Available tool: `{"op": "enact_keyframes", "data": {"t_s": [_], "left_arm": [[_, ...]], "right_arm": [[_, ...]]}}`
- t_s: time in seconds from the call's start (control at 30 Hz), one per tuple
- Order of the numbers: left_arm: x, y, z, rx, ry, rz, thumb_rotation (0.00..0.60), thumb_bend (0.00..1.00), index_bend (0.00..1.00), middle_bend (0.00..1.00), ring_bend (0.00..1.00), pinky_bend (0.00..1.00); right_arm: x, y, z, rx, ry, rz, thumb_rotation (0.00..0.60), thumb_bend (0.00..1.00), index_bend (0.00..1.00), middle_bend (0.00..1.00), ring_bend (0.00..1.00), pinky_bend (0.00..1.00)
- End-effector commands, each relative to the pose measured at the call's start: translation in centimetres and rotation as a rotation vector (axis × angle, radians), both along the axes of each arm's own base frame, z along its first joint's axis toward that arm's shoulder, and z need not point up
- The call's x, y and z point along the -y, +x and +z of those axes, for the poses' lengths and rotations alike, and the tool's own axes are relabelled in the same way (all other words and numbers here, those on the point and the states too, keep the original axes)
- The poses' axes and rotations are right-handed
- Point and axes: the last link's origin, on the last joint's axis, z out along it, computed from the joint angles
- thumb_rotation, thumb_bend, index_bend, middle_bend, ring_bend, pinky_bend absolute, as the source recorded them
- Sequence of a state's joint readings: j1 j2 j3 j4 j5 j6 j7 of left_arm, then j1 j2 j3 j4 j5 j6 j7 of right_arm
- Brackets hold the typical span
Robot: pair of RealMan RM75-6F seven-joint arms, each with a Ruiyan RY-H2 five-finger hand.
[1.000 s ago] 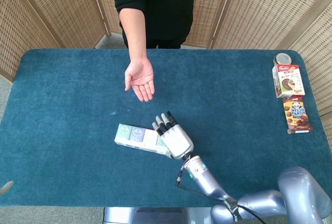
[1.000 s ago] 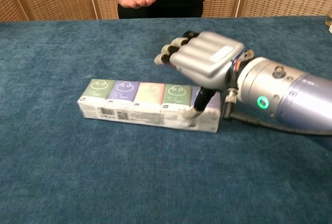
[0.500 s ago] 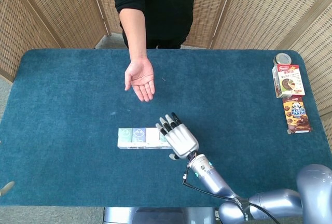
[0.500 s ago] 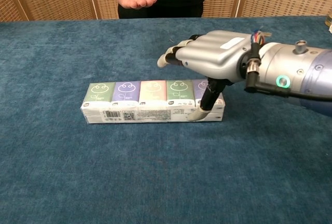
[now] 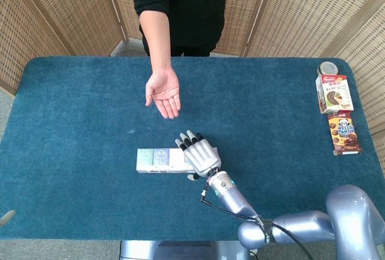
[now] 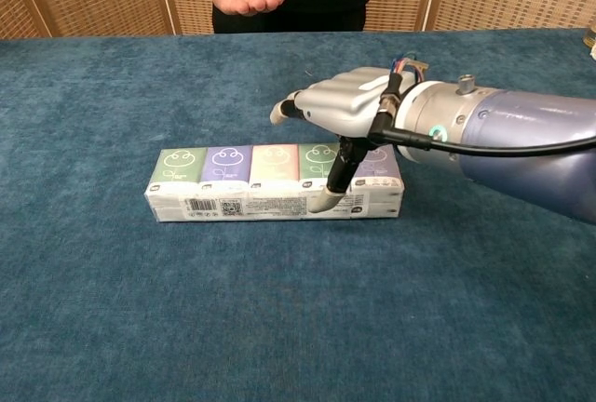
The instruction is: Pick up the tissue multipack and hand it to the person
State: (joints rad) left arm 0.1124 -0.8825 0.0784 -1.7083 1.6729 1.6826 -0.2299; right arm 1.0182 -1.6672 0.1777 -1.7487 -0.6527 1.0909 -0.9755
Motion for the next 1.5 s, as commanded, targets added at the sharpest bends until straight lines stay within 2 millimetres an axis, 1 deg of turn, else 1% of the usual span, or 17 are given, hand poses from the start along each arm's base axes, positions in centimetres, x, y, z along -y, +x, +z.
{"op": "enact_keyframes", "data": {"t_s": [0.03, 0.2, 0.27, 0.33, 0.4, 0.43, 0.53, 0.63, 0.7, 0.83, 0.97, 1.0, 1.07, 1.17, 1.3, 1.4, 1.5], "left_arm": [[0.0, 0.0, 0.0, 0.000, -0.003, -0.001, 0.600, 0.14, 0.00, 0.00, 0.00, 0.09], [0.1, 0.1, 0.1, 0.007, 0.001, -0.001, 0.600, 0.14, 0.00, 0.00, 0.00, 0.09], [0.1, 0.0, 0.1, 0.008, 0.001, 0.000, 0.600, 0.14, 0.00, 0.00, 0.00, 0.09], [0.1, 0.0, 0.1, 0.008, 0.001, -0.002, 0.600, 0.14, 0.00, 0.00, 0.00, 0.09], [0.1, 0.0, 0.2, 0.010, 0.003, -0.002, 0.600, 0.14, 0.00, 0.00, 0.00, 0.09], [0.1, 0.0, 0.2, 0.011, 0.003, -0.003, 0.600, 0.14, 0.00, 0.00, 0.00, 0.09], [0.1, 0.0, 0.2, 0.011, 0.002, -0.004, 0.600, 0.14, 0.00, 0.00, 0.00, 0.09], [0.1, 0.0, 0.3, 0.011, 0.005, -0.005, 0.600, 0.14, 0.00, 0.00, 0.00, 0.09], [0.1, 0.0, 0.3, 0.013, 0.005, -0.005, 0.600, 0.14, 0.00, 0.00, 0.00, 0.09], [0.1, 0.0, 0.2, 0.011, 0.004, -0.004, 0.600, 0.14, 0.00, 0.00, 0.00, 0.09], [0.0, 0.1, 0.2, 0.011, 0.001, -0.004, 0.600, 0.14, 0.00, 0.00, 0.00, 0.09], [0.1, 0.1, 0.1, 0.010, -0.003, -0.005, 0.600, 0.14, 0.00, 0.00, 0.00, 0.09], [0.1, 0.1, 0.0, 0.007, -0.004, -0.006, 0.600, 0.14, 0.00, 0.00, 0.00, 0.09], [0.1, 0.2, -0.1, 0.002, -0.004, -0.006, 0.600, 0.14, 0.00, 0.00, 0.00, 0.09], [0.1, 0.3, -0.2, 0.000, -0.005, -0.007, 0.600, 0.14, 0.00, 0.00, 0.00, 0.09], [0.1, 0.3, -0.1, -0.001, -0.003, -0.006, 0.600, 0.14, 0.00, 0.00, 0.00, 0.09], [0.1, 0.3, -0.1, -0.001, -0.003, -0.005, 0.600, 0.14, 0.00, 0.00, 0.00, 0.09]], "right_arm": [[0.0, -0.3, -0.5, -0.009, 0.006, -0.009, 0.420, 0.09, 0.00, 0.06, 0.09, 0.27], [-0.2, -0.2, -1.3, -0.023, 0.014, 0.000, 0.420, 0.10, 0.00, 0.13, 0.17, 0.37], [-0.1, -0.1, -1.5, -0.021, 0.014, 0.000, 0.448, 0.13, 0.02, 0.16, 0.21, 0.42], [0.0, 0.0, -1.6, -0.015, 0.006, 0.007, 0.537, 0.17, 0.10, 0.22, 0.27, 0.51], [0.2, -0.2, -1.7, -0.016, -0.006, 0.005, 0.591, 0.21, 0.19, 0.27, 0.32, 0.56], [0.3, -0.3, -1.8, -0.021, -0.010, 0.005, 0.599, 0.22, 0.23, 0.31, 0.35, 0.57], [0.3, -0.4, -2.0, -0.024, -0.015, -0.002, 0.600, 0.29, 0.33, 0.39, 0.41, 0.60], [0.1, -0.3, -1.8, -0.014, -0.017, -0.001, 0.600, 0.35, 0.41, 0.45, 0.45, 0.61], [-0.3, -0.2, -1.2, 0.002, -0.019, 0.016, 0.600, 0.39, 0.44, 0.47, 0.47, 0.61], [-0.9, -0.1, -0.1, 0.022, -0.018, 0.051, 0.600, 0.42, 0.46, 0.48, 0.48, 0.61], [-1.8, -0.4, 2.6, 0.059, -0.025, 0.119, 0.600, 0.42, 0.46, 0.48, 0.48, 0.61], [-1.9, -0.7, 3.9, 0.071, -0.037, 0.141, 0.600, 0.43, 0.46, 0.48, 0.48, 0.61], [-2.0, -1.4, 5.5, 0.088, -0.029, 0.159, 0.600, 0.43, 0.46, 0.48, 0.48, 0.60], [-1.5, -2.6, 8.1, 0.109, -0.038, 0.175, 0.600, 0.45, 0.47, 0.49, 0.48, 0.59], [-0.5, -3.8, 11.0, 0.124, -0.069, 0.177, 0.600, 0.47, 0.47, 0.49, 0.48, 0.59], [0.3, -4.2, 12.7, 0.139, -0.093, 0.171, 0.600, 0.48, 0.47, 0.49, 0.48, 0.59], [1.0, -4.2, 14.3, 0.160, -0.114, 0.166, 0.600, 0.48, 0.47, 0.49, 0.47, 0.58]]}}
